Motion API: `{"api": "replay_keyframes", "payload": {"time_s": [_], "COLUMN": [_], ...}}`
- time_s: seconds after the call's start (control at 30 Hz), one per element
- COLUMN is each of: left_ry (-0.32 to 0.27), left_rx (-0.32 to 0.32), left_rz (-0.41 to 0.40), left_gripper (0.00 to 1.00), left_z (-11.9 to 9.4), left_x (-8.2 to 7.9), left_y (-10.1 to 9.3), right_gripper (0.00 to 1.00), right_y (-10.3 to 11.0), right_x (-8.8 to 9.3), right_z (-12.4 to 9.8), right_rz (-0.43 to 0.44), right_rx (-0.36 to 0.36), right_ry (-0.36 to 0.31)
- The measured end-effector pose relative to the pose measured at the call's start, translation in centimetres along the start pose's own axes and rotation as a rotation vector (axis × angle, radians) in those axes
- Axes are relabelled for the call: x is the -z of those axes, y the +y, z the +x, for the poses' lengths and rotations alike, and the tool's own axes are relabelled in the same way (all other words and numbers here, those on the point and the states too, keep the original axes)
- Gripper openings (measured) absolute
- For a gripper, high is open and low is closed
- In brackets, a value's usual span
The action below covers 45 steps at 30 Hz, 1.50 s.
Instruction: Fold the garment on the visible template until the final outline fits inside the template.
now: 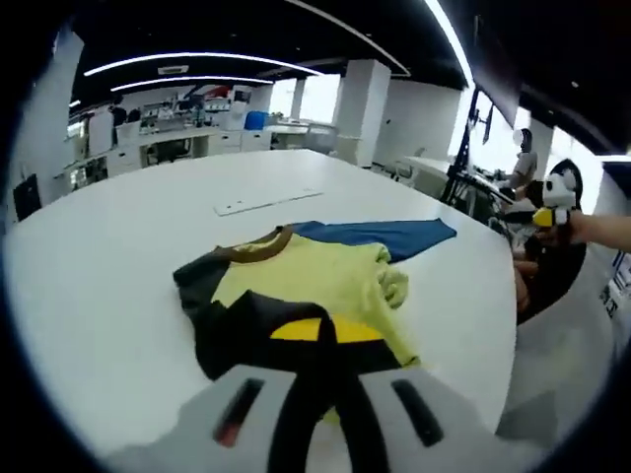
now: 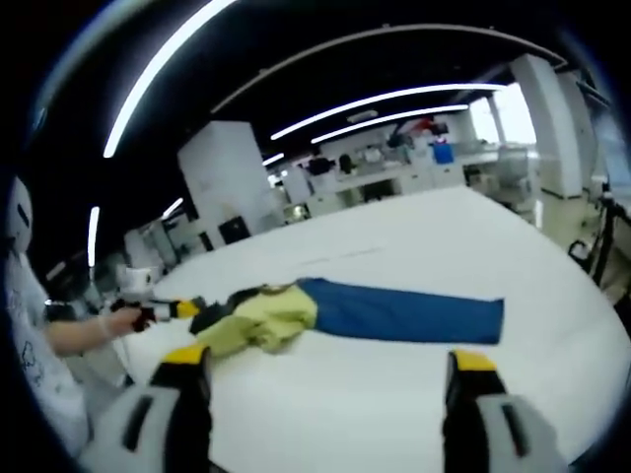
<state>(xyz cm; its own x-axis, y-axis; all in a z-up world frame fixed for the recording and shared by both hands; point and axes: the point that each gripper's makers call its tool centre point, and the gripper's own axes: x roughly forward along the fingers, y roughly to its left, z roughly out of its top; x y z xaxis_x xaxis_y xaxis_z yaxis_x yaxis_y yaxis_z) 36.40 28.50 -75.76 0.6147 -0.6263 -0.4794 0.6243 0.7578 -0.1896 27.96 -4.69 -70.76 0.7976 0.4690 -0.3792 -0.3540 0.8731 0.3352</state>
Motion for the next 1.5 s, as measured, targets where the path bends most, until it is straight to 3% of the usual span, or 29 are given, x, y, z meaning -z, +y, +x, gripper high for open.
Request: {"api": "replay_keyframes", "payload": {"time_s": [0.1,0.23,0.47,0.7,0.9,1.07,1.3,1.4,1.5], "left_ry": [0.016,0.039,0.041,-0.008,-0.021,-0.017,0.023,0.058,0.077], "left_rx": [0.013,0.037,0.054,-0.006,-0.070,-0.067,-0.005,0.009,0.020], "left_rz": [-0.008,-0.018,-0.009,0.025,-0.057,-0.115,-0.188,-0.220,-0.303], "left_gripper": [0.00,0.00,0.00,0.36,0.68,0.76,0.81,0.79,0.73], "left_z": [1.9,2.9,2.7,1.6,0.5,0.1,0.6,1.1,1.1], "left_x": [0.7,1.5,1.8,1.0,0.9,1.5,2.9,3.9,4.4], "left_y": [-0.1,-0.6,-0.7,0.8,3.5,4.5,3.7,4.0,4.0], "right_gripper": [1.00,1.00,1.00,1.00,1.00,1.00,1.00,1.00,1.00], "right_y": [0.2,0.1,-0.1,0.6,1.1,0.9,0.7,0.7,0.9], "right_x": [0.3,0.8,0.9,1.3,1.7,1.7,1.6,1.6,1.8], "right_z": [-0.2,-0.8,-1.0,-0.3,0.0,-0.2,-0.3,-0.4,-0.7], "right_rz": [0.005,0.007,0.019,0.030,0.030,0.034,0.038,0.035,0.003], "right_rx": [0.005,0.013,0.023,0.007,-0.012,-0.007,-0.002,-0.005,-0.008], "right_ry": [-0.002,0.003,-0.006,-0.002,0.009,0.008,0.003,0.004,0.030]}}
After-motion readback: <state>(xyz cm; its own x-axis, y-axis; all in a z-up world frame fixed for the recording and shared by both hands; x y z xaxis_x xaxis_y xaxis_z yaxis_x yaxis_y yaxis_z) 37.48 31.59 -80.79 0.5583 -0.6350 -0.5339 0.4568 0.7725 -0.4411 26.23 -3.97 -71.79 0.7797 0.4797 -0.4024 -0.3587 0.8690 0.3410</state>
